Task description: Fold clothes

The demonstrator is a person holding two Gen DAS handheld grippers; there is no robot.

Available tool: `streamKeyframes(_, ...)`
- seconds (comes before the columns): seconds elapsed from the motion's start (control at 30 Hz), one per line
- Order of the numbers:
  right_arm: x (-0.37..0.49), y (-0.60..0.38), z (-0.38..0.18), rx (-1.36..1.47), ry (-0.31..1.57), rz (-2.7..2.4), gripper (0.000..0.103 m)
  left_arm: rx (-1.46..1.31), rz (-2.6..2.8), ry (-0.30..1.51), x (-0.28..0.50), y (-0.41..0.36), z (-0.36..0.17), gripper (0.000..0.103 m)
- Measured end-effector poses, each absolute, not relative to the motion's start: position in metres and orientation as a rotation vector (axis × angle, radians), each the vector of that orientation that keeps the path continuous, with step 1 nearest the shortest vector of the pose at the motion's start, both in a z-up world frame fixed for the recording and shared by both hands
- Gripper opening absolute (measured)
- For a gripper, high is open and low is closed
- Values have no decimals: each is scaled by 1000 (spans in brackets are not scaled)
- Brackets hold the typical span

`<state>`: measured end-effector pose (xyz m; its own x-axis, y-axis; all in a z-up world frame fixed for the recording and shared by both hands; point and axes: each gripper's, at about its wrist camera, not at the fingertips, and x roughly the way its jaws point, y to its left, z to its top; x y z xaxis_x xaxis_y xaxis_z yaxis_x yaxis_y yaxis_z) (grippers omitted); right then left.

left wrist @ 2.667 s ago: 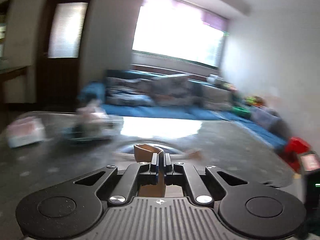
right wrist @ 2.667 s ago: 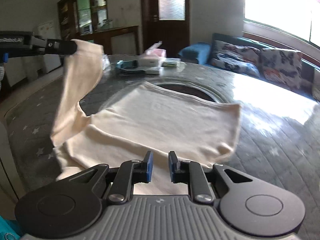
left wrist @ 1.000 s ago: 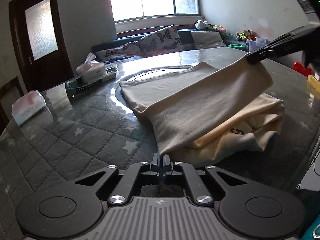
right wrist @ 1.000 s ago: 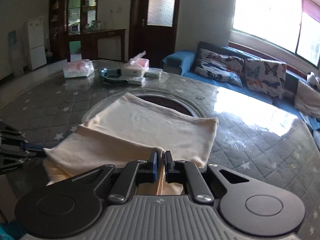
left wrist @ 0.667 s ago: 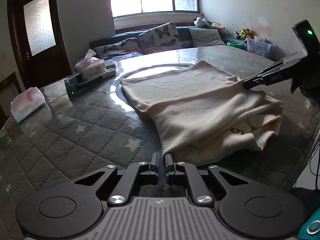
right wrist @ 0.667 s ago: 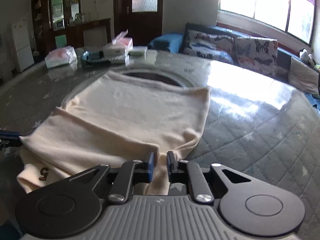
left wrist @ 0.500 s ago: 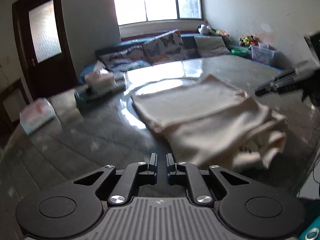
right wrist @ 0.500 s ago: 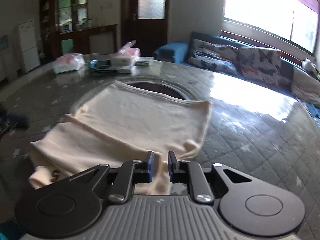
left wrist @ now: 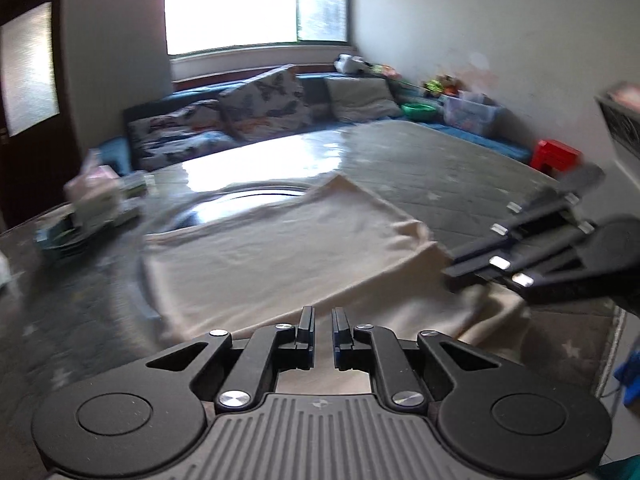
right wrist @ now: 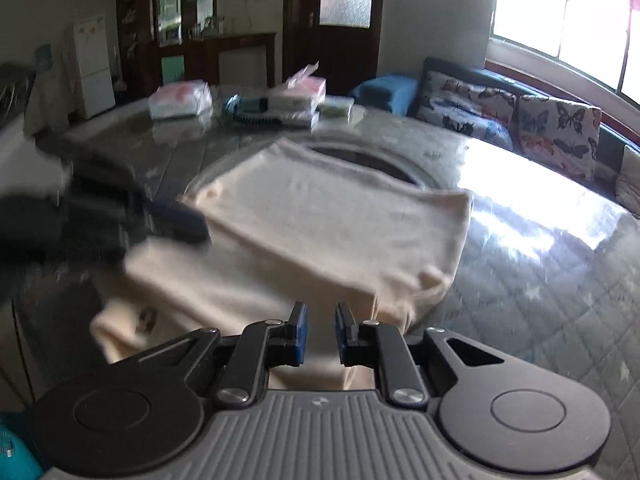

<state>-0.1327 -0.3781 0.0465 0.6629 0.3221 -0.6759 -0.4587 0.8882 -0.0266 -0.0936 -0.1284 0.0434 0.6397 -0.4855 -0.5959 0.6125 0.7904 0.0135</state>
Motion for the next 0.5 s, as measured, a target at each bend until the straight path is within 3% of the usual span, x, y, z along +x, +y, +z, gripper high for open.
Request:
streamKeyframes(0.27,-97,-378,27,-150,750,431,13,264,-739,658,-102,-164,19,10)
streamKeyframes(0.5,-121,-386,39,-167,739,456,13,235,-748,656,-103,-158,21,12)
